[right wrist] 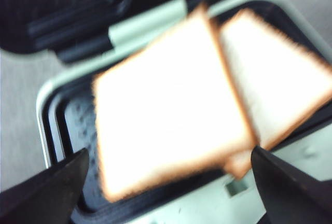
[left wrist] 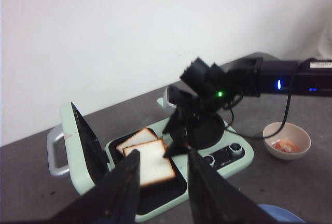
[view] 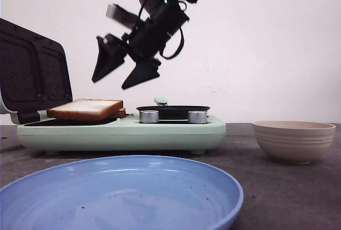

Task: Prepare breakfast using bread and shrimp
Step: 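Lay the bread beside the first slice and open the right gripper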

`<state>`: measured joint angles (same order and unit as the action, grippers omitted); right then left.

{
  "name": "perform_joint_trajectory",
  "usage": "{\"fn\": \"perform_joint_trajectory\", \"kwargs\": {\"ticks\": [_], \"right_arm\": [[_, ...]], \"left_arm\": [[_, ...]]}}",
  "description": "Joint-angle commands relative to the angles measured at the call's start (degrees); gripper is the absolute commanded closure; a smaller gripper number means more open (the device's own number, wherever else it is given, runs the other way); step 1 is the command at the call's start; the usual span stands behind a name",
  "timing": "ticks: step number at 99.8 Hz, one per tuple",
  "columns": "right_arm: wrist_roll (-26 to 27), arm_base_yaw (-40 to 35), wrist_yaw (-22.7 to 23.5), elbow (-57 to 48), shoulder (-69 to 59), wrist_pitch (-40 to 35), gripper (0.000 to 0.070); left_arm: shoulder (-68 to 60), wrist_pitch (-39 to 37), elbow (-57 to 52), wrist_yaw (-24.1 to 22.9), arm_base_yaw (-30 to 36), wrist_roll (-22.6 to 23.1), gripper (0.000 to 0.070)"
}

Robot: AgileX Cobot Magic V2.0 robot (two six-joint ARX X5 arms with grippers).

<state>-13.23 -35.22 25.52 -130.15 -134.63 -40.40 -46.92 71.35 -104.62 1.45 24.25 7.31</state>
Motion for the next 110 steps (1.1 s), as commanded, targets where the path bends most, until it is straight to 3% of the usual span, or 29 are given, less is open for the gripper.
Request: {"fn": "perform_joint_trajectory", "kwargs": {"ticks": [1,10,25,30,34,48,53,82,110], "right_arm": [[1.38,-0.68,-3.21,-3.02,-1.31,-1.92,0.0069],[0.81,-1.25,-7.04,-3.98,-1.14,-4.96,0.0069],[2.23,-1.51,-7.45,-3.98,-0.46,-7.67,0.0072],[3.52,-1.51,-7.43,-3.98,0.20,-7.63,0.0103],[3.72,-1.51,-7.30,-3.98,1.01,-7.45,0.0184],[3.67,-1.51,-7.37,-3.98,5.57,-5.25,0.0587],[3.67,-1.51,-7.32,-3.98,7.37,-4.96,0.0697],[3.67,-1.51,-7.74,-3.93,16.15,-7.87,0.0700],[3.43,-1.79,-7.76,-3.80,25.31,-19.58,0.0700]], "left_arm": [[-0.42,-0.37,-0.96,0.02,0.26,-0.55,0.0595],[-0.42,-0.37,-0.96,0.02,0.26,-0.52,0.0595],[-0.42,-0.68,-0.96,0.02,0.26,-0.50,0.0595],[-0.42,-0.76,-0.96,0.02,0.26,-0.48,0.0595],[-0.42,-0.74,-0.96,0.02,0.26,-0.46,0.0595],[-0.42,-0.66,-0.96,-0.02,0.26,0.13,0.0595],[-0.42,-0.66,-0.96,-0.02,0.26,0.13,0.0595],[-0.37,-0.59,-0.96,-0.17,0.26,-0.37,0.0595],[-0.13,-0.17,-0.94,-0.15,0.26,-0.74,0.0595]]}}
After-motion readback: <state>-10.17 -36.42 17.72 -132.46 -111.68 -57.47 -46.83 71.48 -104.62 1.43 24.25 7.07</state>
